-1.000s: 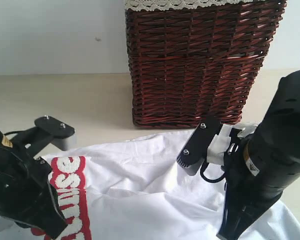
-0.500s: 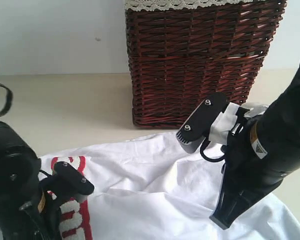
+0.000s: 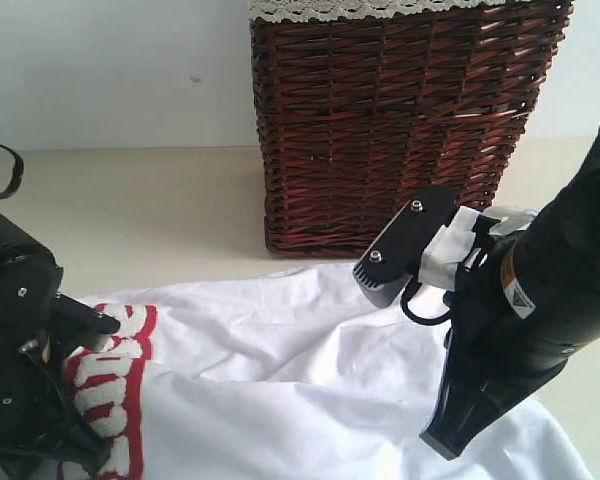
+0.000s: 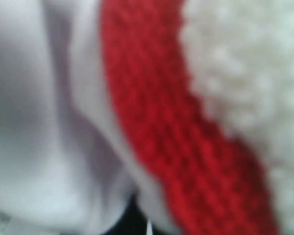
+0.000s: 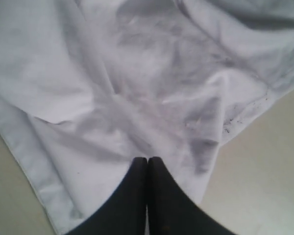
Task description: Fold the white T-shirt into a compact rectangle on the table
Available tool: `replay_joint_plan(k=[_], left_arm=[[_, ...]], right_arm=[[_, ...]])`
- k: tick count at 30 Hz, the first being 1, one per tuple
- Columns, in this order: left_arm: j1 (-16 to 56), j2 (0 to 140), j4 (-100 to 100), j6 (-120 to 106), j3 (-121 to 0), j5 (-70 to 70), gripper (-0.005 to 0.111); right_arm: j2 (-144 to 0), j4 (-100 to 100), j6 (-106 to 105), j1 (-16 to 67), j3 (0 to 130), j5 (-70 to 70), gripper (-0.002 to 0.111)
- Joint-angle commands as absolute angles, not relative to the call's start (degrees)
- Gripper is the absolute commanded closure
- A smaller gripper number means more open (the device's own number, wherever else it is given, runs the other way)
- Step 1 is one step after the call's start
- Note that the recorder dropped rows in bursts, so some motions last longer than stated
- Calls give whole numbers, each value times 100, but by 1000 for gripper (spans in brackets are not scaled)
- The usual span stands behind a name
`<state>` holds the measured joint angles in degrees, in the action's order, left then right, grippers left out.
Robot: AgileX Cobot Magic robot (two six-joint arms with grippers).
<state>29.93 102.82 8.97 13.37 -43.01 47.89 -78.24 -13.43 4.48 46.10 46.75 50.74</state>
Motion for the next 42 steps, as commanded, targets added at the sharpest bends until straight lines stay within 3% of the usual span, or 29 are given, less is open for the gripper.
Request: replay_joint_plan(k=[1, 9, 15, 21, 26, 34, 42], left_arm=[[2721, 10457, 1447, 1711, -4366, 4845, 107], [3018, 9193, 1187, 1437, -4619, 4540, 107], [3668, 8114, -1092, -631, -4165, 4308, 107], [4648, 8322, -1996, -1081, -3291, 3672, 107], [5232, 8795, -1992, -1082, -3219, 3133, 107], [5036, 9396, -1540, -738, -3219, 2283, 107], [5025, 9396, -1594, -726, -3219, 3277, 107]], right_arm=[[-7767, -1342, 464, 4593, 4721, 5088, 108], [-8057, -385, -299, 4593, 4446, 4972, 108], [-8145, 461, -1204, 4593, 4446, 5125, 108], [-8412, 2053, -3218, 4593, 4441, 5256, 108], [-9116, 1623, -2868, 4593, 4441, 5220, 108], [-9871, 0, -1504, 4593, 4441, 4817, 108], [-10363, -523, -731, 4593, 4441, 4539, 108]])
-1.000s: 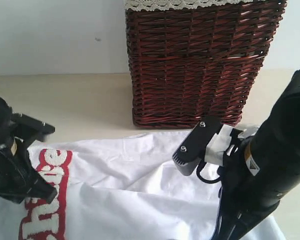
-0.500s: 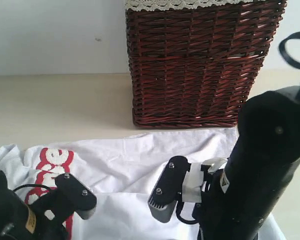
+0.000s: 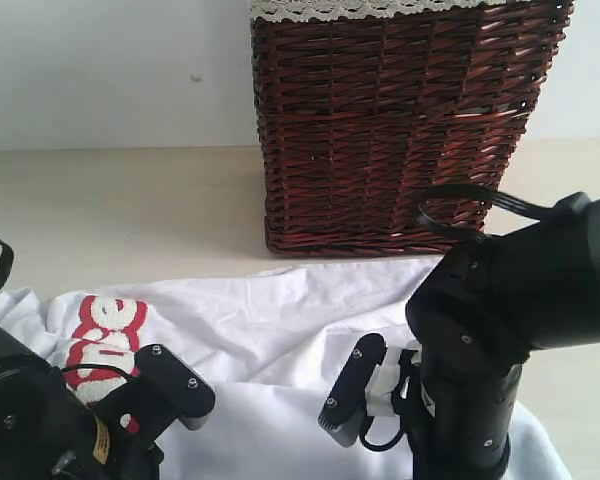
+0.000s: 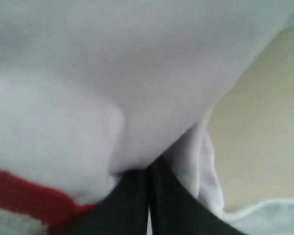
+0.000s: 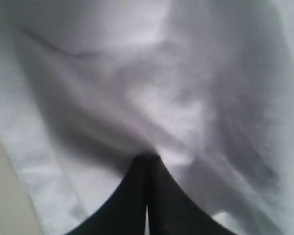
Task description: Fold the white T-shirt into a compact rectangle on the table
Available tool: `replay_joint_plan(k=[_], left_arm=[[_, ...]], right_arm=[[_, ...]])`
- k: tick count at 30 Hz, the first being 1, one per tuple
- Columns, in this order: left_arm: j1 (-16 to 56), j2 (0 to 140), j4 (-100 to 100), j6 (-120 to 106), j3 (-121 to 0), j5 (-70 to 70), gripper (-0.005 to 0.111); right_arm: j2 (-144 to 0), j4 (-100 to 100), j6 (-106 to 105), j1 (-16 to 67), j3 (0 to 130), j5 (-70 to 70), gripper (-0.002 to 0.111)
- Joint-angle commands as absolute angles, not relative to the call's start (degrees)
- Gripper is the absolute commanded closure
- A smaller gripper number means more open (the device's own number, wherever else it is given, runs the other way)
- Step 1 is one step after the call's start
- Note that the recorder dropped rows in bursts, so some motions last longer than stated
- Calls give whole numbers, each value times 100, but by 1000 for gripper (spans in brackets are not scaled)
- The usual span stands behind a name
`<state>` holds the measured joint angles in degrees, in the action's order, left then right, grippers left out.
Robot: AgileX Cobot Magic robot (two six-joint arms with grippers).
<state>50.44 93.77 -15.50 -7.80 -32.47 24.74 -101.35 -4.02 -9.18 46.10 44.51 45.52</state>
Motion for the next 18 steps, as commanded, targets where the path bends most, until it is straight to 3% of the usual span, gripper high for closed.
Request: replay_joint_plan(k=[1, 12, 18], left_arm=[[5025, 9396, -1594, -726, -3219, 3567, 107], [5325, 9396, -1658, -795, -3219, 4894, 107], [5325, 9396, -1465, -926, -3219, 5510, 107]], right_arm=[[-10403, -551, -731, 4593, 4441, 4620, 108], [-10452, -1546, -100, 4593, 4441, 4972, 108], [-10414, -1133, -514, 4593, 4441, 5382, 108]])
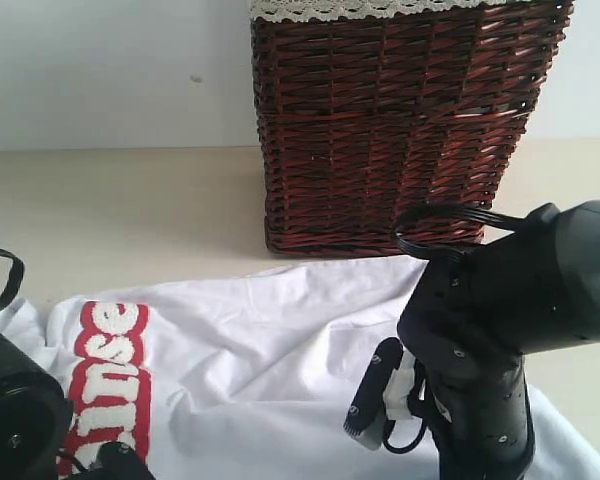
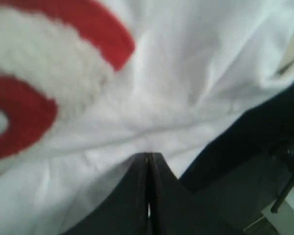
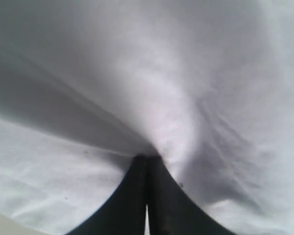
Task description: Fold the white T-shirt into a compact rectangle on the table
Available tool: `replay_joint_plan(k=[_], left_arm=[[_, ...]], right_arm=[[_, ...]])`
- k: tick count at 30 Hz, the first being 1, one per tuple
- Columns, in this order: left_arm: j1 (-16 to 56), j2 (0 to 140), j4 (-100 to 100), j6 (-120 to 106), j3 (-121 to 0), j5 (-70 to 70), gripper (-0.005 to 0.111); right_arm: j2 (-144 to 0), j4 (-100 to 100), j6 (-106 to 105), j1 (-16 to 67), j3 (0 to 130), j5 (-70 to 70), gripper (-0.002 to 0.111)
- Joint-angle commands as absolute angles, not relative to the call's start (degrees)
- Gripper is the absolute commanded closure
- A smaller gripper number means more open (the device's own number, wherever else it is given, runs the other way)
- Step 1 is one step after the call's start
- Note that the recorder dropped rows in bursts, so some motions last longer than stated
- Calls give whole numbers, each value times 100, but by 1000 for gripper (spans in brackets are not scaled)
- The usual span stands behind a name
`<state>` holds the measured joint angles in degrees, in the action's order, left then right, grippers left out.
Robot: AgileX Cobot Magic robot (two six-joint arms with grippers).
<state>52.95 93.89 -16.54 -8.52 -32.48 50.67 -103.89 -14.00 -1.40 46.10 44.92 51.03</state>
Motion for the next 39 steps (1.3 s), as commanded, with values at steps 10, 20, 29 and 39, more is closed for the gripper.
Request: replay_joint_plan(k=[10, 20, 29, 39], left_arm=[[5312, 8572, -469, 0, -3626, 5047, 107], [4150, 8421, 1370, 2063, -3662, 4050, 107], [2236, 9502, 1277, 2071, -3662, 4084, 107], [1779, 10571, 1286, 1938, -3983, 4608, 107]], right_arm=[[-10270, 1711, -3602, 4593, 4441, 5951, 108], [-9758, 1292, -3273, 4593, 4859, 5699, 108], [-9481, -1917, 53, 4507, 4759, 4695, 108], [-9429, -2332, 1156, 3715, 4933, 4679, 108]])
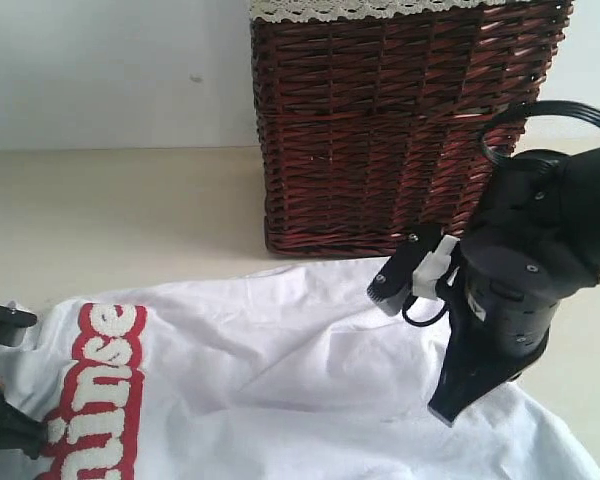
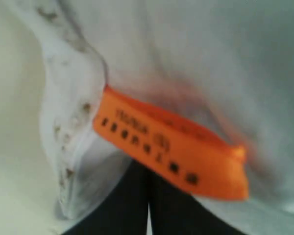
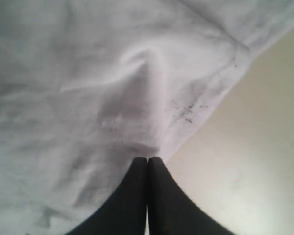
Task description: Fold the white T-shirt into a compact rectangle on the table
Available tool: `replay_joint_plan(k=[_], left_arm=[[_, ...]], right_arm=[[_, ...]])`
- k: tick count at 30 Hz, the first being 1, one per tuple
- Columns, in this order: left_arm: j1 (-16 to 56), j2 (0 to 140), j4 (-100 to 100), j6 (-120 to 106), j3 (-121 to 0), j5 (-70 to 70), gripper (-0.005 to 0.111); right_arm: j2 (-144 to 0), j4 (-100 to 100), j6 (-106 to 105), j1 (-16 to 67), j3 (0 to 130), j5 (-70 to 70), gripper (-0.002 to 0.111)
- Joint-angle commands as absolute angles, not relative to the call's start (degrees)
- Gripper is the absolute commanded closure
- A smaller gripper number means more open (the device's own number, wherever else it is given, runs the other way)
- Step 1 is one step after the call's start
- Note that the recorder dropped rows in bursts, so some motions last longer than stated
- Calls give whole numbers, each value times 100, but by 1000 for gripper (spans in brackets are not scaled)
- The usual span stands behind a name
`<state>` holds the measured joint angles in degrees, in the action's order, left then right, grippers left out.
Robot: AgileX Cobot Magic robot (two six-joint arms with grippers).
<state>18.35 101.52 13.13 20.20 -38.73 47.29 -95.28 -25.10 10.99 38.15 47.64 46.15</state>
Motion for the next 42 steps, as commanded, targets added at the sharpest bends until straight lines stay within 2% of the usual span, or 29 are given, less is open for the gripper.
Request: replay_joint_plan(k=[1, 6, 10, 16, 17, 19, 21, 23, 25, 31, 39, 41, 42], left_arm=[[1791, 10492, 1286, 1846, -4069, 4604, 107], [1628, 10018, 1528, 1624, -4358, 5081, 107], [1127, 9803, 2131, 1671, -4677, 5724, 107], [386, 9069, 612, 940, -4918, 4288, 106], [276, 9056, 376, 731, -4972, 4188, 102], [90, 9096, 205, 589, -5083, 4052, 88], [-42, 9213, 165, 474, -5172, 4020, 67], [-129, 9384, 0, 364, -5289, 4031, 40], [-137, 9577, -395, 34, -5421, 4083, 28], [-137, 10319, -2406, -1679, -5586, 4156, 38], [-137, 11002, -2422, -1854, -5656, 3729, 39], [-126, 11039, -2422, -1989, -5683, 3754, 47], [-126, 11040, -2422, -2002, -5708, 3810, 56]], right_arm=[[-9403, -2189, 1026, 3715, 4999, 4697, 108], [-9160, -2005, 657, 3729, 5143, 4658, 108], [-9093, -1870, 657, 3729, 5266, 4729, 108], [-8886, -1060, 225, 3729, 5530, 4959, 108], [-8842, -980, 163, 3729, 5570, 4986, 107], [-8770, -897, 109, 3729, 5605, 5030, 104], [-8690, -881, 109, 3729, 5605, 5062, 100], [-8659, -823, 109, 3729, 5605, 5075, 97], [-8647, -735, 82, 3729, 5605, 5090, 96], [-8647, -154, -443, 3729, 5605, 5116, 95], [-8647, 58, -612, 3729, 5605, 5120, 95], [-8647, 135, -629, 3729, 5605, 5120, 95], [-8647, 149, -629, 3729, 5605, 5120, 95]])
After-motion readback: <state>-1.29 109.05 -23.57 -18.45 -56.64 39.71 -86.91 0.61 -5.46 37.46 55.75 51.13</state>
